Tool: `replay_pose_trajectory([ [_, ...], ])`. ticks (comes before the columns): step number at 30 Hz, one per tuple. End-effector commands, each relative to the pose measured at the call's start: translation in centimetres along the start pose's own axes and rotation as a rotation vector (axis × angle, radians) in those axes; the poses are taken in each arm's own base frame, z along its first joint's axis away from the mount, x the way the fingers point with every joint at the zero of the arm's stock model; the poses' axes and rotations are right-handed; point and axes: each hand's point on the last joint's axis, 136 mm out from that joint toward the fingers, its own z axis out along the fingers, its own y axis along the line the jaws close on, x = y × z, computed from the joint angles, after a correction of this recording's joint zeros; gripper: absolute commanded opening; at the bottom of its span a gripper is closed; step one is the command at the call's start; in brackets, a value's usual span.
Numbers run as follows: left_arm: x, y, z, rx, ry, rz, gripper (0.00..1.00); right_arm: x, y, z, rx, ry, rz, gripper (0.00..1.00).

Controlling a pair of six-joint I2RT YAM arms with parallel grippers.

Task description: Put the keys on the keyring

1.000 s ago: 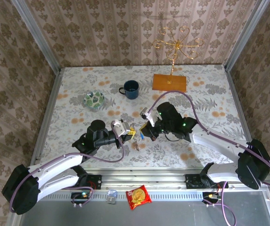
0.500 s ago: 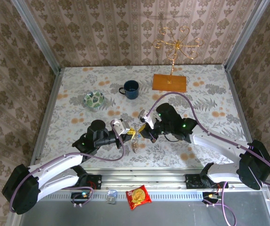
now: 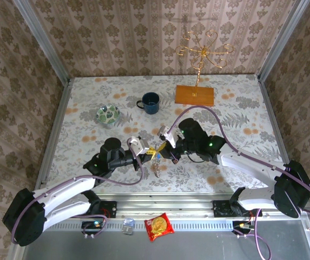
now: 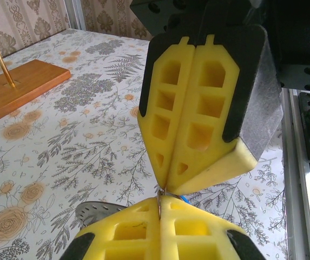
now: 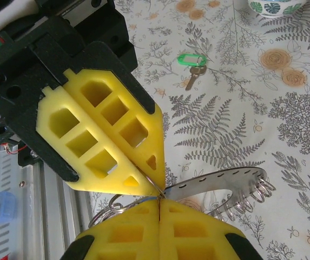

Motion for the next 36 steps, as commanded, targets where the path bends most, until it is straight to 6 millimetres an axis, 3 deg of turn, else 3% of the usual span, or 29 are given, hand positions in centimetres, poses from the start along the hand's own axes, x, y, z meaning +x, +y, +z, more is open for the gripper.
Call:
replay_pose_trajectory([
  [1, -2.1, -0.3, 0.0, 0.025, -0.061, 0.012, 0.00, -2.1, -0.1, -0.1, 0.015, -0.049, -0.049, 0.00],
  [13, -1.7, -0.4, 0.1, 0.030, -0.052, 0.007, 0.00, -2.7, -0.7, -0.7, 0.062, -0.077, -0.074, 0.00],
  [19, -1.6, -0.8, 0.2, 0.055, -0.048, 0.011, 0.00, -1.9, 0.3, -0.5, 0.000, -0.021, -0.202, 0.00],
  [26, -1.4, -1.2, 0.1, 0.083, -0.039, 0.024, 0.00, -2.2, 0.0, 0.0, -0.006, 0.030, -0.299, 0.00],
  [32, -1.6, -1.1, 0.0, 0.078, -0.052, 0.032, 0.00, -2.1, -0.6, 0.4, 0.010, 0.044, -0.256, 0.00],
  [36, -1.7, -1.0, -0.2, 0.067, -0.068, 0.043, 0.00, -2.2, -2.1, 0.2, 0.062, 0.019, -0.137, 0.00],
])
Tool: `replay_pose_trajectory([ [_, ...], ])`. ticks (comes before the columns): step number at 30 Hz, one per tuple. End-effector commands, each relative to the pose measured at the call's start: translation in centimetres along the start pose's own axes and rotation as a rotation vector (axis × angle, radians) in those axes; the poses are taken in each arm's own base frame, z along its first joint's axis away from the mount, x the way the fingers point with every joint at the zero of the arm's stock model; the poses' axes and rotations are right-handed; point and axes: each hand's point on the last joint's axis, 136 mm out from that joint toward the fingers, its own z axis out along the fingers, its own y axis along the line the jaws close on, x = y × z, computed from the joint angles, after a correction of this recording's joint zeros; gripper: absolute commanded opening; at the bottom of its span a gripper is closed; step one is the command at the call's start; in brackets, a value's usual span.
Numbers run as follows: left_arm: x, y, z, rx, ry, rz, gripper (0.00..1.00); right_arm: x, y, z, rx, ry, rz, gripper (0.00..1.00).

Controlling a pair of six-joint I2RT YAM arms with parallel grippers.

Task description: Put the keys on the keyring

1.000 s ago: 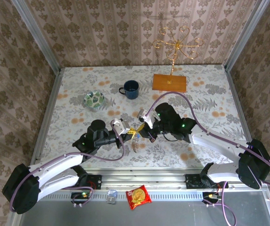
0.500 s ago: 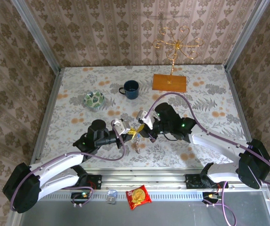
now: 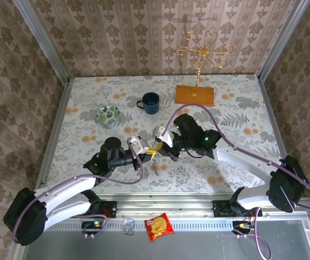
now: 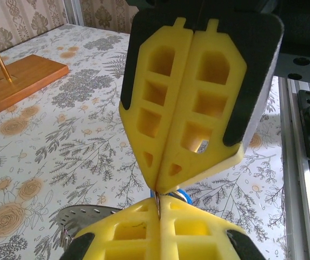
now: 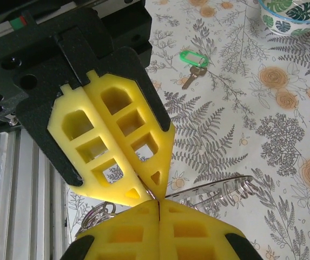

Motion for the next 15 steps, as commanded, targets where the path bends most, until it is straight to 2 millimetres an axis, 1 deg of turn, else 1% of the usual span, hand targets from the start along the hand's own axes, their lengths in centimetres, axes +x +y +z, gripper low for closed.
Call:
replay_pose_trajectory([
  [1, -2.1, -1.2, -0.3, 0.054, -0.083, 0.055, 0.00, -1.1, -2.0, -0.3, 0.059, -0.059, 0.104, 0.00],
  [6, -2.4, -1.0, -0.5, 0.035, -0.116, 0.071, 0.00, -0.6, -2.5, 0.2, 0.054, -0.075, 0.256, 0.00],
  [10, -2.8, -0.8, -0.7, 0.018, -0.140, 0.076, 0.00, 0.0, -2.8, 1.0, 0.051, -0.085, 0.361, 0.00],
  [15, -2.8, -0.4, -0.8, -0.012, -0.153, 0.086, 0.00, -0.6, -3.8, 0.9, 0.048, -0.158, 0.512, 0.00],
])
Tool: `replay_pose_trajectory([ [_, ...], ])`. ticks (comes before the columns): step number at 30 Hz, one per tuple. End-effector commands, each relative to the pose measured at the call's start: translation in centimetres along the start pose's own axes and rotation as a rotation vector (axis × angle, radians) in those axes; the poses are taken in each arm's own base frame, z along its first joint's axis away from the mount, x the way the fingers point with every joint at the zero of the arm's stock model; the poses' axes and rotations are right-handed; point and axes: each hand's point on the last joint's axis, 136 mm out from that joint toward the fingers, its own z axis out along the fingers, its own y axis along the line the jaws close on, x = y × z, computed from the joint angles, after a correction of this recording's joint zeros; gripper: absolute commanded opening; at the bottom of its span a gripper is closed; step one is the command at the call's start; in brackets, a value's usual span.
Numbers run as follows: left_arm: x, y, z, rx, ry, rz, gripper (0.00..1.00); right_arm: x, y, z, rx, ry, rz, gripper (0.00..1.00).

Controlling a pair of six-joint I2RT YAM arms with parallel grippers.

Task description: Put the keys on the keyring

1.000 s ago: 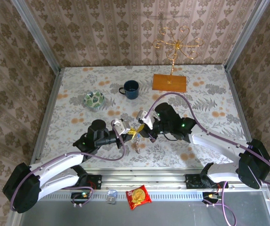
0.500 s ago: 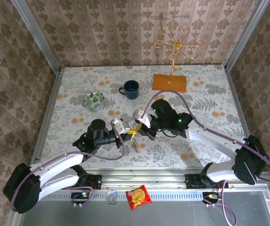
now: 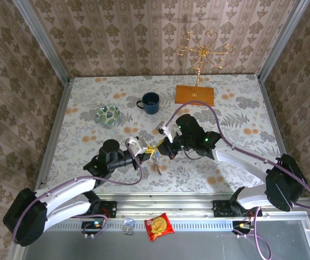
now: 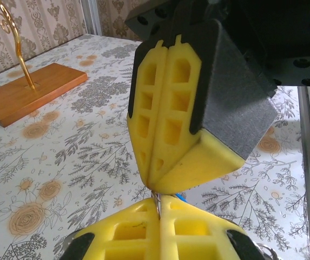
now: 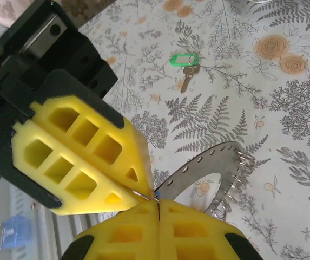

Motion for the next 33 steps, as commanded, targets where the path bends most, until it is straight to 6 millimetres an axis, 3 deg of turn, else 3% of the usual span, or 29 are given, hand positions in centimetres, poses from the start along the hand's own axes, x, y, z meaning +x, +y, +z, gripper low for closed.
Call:
replay_pose_trajectory([
  [1, -2.8, -1.1, -0.5, 0.045, -0.113, 0.060, 0.00, -1.7, -2.2, 0.1, 0.038, -0.105, 0.159, 0.00],
  [9, -2.2, -0.2, -0.7, -0.018, -0.116, 0.078, 0.00, -2.1, -2.1, -0.1, -0.028, -0.146, 0.263, 0.00],
  [22, -3.3, 0.6, -0.9, -0.089, -0.197, 0.120, 0.00, 0.0, -2.6, 2.0, -0.068, -0.076, 0.383, 0.00],
  [33, -4.0, 0.3, -0.9, -0.078, -0.229, 0.127, 0.00, 0.1, -2.3, 0.7, -0.062, -0.046, 0.337, 0.28],
])
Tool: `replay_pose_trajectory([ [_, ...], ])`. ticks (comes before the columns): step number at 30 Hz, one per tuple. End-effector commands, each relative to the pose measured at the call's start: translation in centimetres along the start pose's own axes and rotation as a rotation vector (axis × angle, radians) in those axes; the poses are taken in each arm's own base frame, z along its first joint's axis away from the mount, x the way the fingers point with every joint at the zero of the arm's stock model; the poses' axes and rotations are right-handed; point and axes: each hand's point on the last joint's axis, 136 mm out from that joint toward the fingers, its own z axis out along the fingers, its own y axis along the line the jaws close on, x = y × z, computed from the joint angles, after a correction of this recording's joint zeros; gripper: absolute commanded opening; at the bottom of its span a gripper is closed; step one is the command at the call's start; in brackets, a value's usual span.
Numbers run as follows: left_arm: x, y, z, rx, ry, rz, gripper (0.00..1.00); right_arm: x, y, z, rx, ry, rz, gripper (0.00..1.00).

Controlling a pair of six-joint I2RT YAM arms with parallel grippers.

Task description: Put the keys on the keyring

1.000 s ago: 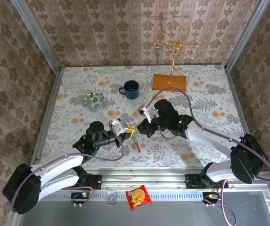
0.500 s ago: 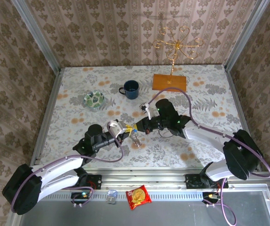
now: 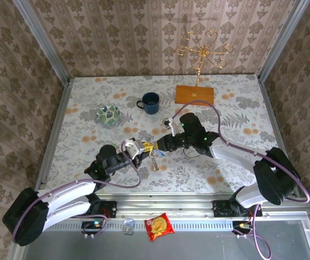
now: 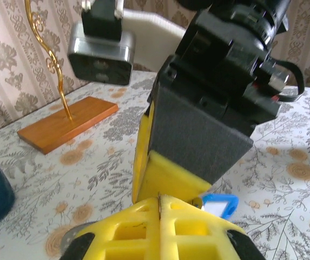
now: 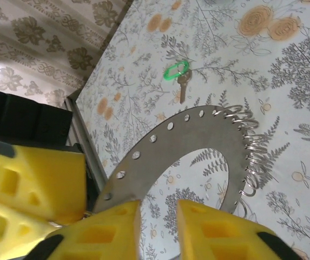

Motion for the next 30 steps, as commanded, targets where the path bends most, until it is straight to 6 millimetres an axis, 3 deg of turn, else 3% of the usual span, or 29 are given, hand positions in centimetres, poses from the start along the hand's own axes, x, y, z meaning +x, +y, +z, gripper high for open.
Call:
replay_pose_trajectory([
  [1, -2.5, -0.4, 0.0, 0.024, -0.097, 0.047, 0.00, -0.1, 0.3, -0.9, 0.014, 0.010, -0.043, 0.30],
  [5, -2.7, -0.6, -0.1, 0.032, -0.117, 0.042, 0.00, -1.0, 0.5, -3.1, 0.049, -0.025, -0.149, 0.32],
  [10, -3.1, -0.8, 0.1, 0.058, -0.154, 0.035, 0.00, -0.8, 0.4, -5.6, 0.150, -0.049, -0.454, 0.35],
  [15, -3.5, -0.3, 0.4, 0.060, -0.178, 0.014, 0.00, 1.1, 1.4, -6.6, 0.172, -0.011, -0.730, 0.40],
  [19, -3.4, -0.5, 0.8, 0.083, -0.174, -0.001, 0.00, 1.5, 2.9, -6.7, 0.207, -0.052, -0.965, 0.40],
  [22, -3.4, -0.4, 0.9, 0.085, -0.174, -0.009, 0.00, 1.0, 3.8, -6.5, 0.210, -0.091, -1.000, 0.40],
  [30, -3.2, -0.3, 1.0, 0.076, -0.166, -0.026, 0.00, -0.3, 3.4, -5.7, 0.303, -0.160, -1.044, 0.38],
])
